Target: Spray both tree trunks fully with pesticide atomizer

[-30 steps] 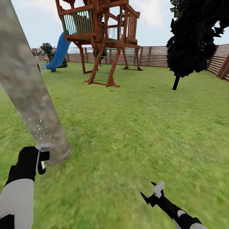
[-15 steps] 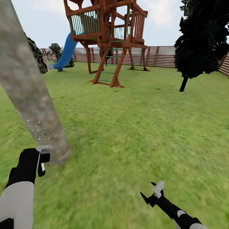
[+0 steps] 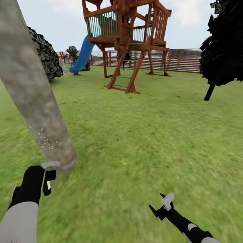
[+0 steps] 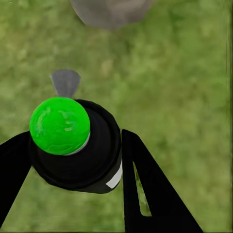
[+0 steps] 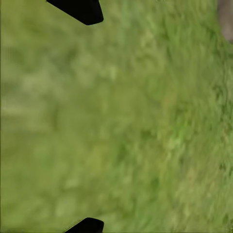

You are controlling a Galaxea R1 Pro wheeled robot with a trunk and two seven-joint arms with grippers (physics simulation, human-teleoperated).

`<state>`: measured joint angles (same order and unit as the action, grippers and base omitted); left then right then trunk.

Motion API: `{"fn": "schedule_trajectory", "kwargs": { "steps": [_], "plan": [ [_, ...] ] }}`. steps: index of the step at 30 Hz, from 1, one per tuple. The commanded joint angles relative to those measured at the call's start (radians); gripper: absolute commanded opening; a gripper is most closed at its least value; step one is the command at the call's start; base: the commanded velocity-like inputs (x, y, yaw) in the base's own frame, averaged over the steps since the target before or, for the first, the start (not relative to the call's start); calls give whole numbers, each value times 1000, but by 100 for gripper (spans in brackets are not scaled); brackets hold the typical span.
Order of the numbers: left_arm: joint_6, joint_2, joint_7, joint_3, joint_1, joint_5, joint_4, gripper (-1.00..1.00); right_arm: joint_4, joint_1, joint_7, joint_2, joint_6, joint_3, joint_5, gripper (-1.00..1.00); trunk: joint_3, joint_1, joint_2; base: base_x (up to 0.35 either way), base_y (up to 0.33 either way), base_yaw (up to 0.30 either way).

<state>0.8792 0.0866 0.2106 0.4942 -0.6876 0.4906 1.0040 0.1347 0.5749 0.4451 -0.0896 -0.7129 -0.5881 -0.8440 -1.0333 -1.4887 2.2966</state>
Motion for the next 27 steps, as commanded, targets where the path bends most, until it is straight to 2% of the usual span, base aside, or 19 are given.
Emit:
{"fn": "schedule_trajectory", "kwargs": {
  "steps": [1, 4, 18, 27],
  "plan": [
    [-25, -4, 11, 4, 1, 14, -2, -100, 0, 0, 9, 0, -1, -9, -1, 100, -1, 0, 0, 177, -240, 277],
    [-71, -8, 16, 6, 3, 12, -4, -100, 0, -1, 9, 1, -2, -9, -1, 100, -1, 0, 0, 179, -240, 186],
    [-77, -12, 13, 7, 3, 11, -10, -100, 0, -1, 10, 1, -2, -9, -1, 100, -1, 0, 0, 256, -174, 14],
    [-80, -26, 11, 7, 3, 14, -16, -100, 0, -1, 10, 2, -2, -9, -1, 100, -1, 0, 0, 232, -197, 264]
  ]
}}
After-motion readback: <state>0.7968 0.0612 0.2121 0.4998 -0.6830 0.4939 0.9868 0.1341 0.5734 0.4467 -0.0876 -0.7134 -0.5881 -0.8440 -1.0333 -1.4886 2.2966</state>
